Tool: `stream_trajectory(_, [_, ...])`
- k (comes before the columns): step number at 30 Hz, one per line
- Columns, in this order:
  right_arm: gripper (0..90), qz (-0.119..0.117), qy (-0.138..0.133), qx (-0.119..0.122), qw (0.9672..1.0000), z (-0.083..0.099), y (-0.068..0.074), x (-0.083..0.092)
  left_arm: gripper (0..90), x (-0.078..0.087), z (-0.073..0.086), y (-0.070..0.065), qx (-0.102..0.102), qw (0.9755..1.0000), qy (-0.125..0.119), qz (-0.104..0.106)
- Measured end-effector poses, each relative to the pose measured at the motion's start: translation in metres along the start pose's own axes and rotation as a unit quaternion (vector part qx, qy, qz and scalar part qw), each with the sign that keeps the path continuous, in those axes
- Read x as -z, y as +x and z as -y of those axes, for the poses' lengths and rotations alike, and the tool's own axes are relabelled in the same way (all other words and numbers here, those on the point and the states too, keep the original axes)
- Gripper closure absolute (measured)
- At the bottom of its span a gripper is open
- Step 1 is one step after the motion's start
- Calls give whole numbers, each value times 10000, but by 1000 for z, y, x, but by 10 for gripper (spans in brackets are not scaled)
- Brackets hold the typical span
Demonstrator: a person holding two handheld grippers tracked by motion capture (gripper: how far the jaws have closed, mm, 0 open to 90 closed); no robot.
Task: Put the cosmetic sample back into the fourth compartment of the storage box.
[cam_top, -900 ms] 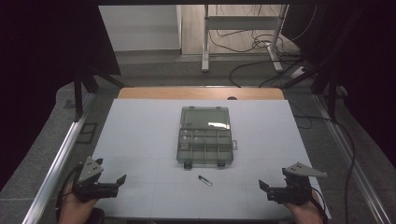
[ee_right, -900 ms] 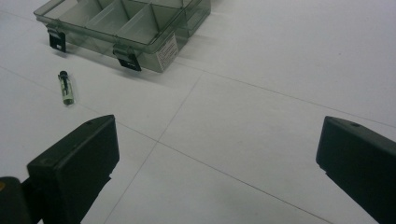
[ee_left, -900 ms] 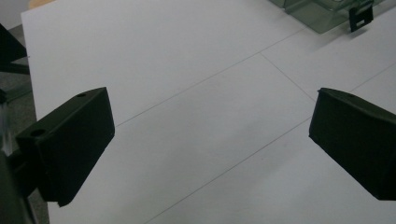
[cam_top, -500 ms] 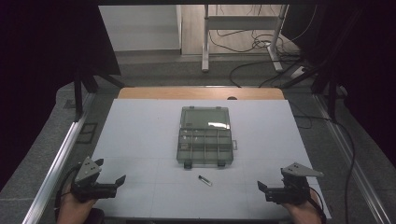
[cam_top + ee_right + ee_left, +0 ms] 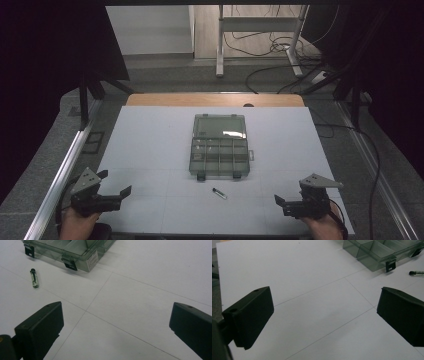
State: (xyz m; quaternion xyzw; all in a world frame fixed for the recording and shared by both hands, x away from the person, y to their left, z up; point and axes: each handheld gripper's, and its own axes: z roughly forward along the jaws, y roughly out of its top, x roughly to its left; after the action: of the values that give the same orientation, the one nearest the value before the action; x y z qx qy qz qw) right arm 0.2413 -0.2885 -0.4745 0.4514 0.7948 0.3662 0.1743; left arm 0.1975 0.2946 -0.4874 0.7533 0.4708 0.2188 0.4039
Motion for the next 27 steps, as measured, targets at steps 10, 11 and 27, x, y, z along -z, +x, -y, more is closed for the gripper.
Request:
stream_trajectory(10, [0, -77, -153, 93, 9998, -3, 4, -2, 14, -2, 0, -1, -70, 10000, 69, 18])
stream_trajectory(11, [0, -83, -149, 100, 9998, -4, 4, -3, 15, -2, -1, -1, -67, 9999, 74, 19])
stream_trajectory(27, [0, -413, -48, 457, 9981, -14, 20, -22, 18, -2, -1, -2, -153, 9998, 132, 24])
